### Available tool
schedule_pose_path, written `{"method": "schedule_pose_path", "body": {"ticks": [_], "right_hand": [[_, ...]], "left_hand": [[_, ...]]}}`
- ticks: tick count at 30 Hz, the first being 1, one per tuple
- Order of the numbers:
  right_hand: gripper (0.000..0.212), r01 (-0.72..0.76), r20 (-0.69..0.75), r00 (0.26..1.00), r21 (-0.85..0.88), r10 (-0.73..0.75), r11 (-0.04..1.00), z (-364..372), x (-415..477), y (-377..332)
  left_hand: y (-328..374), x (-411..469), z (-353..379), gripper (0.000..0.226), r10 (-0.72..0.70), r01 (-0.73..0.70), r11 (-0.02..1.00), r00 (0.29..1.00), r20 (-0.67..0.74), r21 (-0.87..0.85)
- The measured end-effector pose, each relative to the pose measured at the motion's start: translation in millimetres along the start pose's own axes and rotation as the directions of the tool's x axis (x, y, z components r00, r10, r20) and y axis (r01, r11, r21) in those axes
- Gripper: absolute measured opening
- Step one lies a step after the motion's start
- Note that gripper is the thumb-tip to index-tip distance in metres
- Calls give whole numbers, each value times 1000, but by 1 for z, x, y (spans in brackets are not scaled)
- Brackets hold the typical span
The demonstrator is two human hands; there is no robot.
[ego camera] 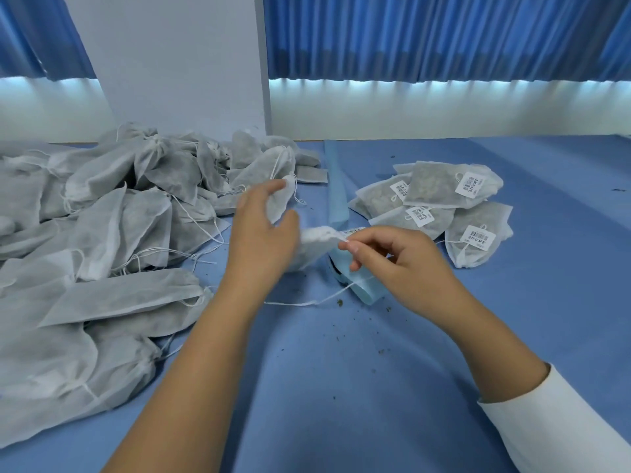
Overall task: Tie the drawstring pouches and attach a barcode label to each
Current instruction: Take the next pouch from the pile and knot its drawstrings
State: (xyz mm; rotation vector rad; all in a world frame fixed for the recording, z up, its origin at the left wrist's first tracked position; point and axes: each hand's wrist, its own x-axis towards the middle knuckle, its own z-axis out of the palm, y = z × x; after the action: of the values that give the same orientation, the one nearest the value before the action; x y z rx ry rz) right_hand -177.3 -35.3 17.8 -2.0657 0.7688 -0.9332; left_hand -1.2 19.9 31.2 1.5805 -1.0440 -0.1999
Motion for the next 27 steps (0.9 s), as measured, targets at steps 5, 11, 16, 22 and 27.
{"method": "schedule_pose_path", "body": {"ticks": [5,11,16,22,27], "right_hand": [[13,36,9,999,44,-37,998,-1,0,-2],[12,82,-21,997,122,-80,989,-8,0,-3],[3,74,-76,995,193,-60,978,-14,1,-4],[5,82,-129,990,174,-60,981,-14,2,-3],[7,75,-203,978,166,-40,983,-12,3,-1]], "left_hand": [[16,-18,2,33,254,-260,965,872,418,-45],[14,-17,-3,17,203,-208,977,821,534,-52],[13,-15,-5,23,127,-104,992,838,531,-73],[18,-17,-4,22,12,84,991,705,710,-100],[16,-19,-1,20,60,212,928,728,683,-307]]}}
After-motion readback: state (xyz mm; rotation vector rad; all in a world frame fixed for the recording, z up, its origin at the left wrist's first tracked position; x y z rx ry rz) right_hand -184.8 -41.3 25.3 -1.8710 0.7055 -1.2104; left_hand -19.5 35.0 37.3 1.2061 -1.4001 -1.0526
